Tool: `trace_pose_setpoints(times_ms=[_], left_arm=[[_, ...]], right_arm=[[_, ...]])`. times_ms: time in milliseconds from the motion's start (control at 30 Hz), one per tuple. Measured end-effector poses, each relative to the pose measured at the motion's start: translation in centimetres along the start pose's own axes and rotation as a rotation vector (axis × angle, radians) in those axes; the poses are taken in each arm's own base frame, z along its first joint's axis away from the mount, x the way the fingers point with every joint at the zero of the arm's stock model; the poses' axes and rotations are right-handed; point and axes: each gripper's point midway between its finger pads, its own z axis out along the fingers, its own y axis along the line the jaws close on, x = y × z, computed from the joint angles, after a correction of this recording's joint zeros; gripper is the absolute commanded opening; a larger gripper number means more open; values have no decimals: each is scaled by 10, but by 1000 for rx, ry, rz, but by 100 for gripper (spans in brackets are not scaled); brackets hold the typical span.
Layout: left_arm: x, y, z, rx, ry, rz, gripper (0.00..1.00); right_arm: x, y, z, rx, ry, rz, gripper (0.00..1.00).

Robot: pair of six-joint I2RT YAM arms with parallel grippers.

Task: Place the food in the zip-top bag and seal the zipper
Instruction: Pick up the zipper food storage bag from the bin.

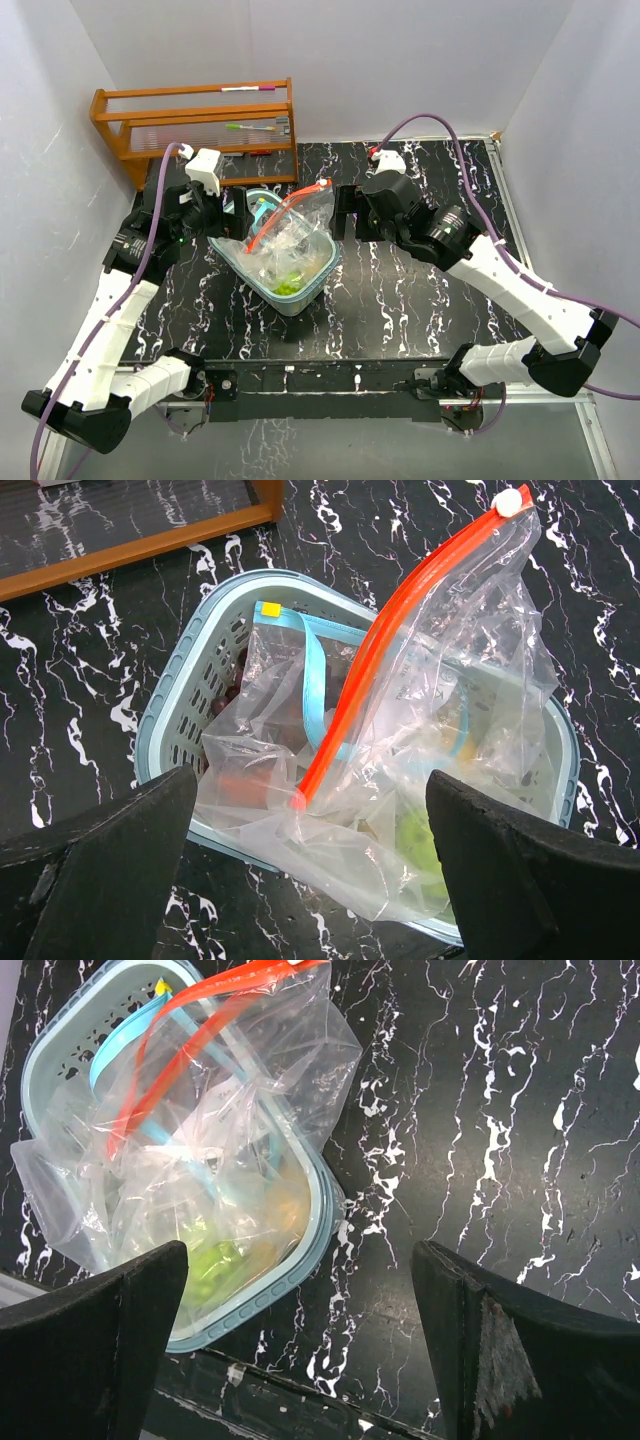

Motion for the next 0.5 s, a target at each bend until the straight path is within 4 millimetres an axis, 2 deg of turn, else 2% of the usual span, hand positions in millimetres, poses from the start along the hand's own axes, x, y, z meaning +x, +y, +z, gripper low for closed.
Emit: trace_pose_setpoints(times_ms=[300,500], left_arm=[[0,0,0,0,0,0,97],[0,-1,-3,3,-4,-1,97]], right_arm=[[-6,10,1,-54,-12,-74,98],[-38,39,19,-97,-57,-124,98]])
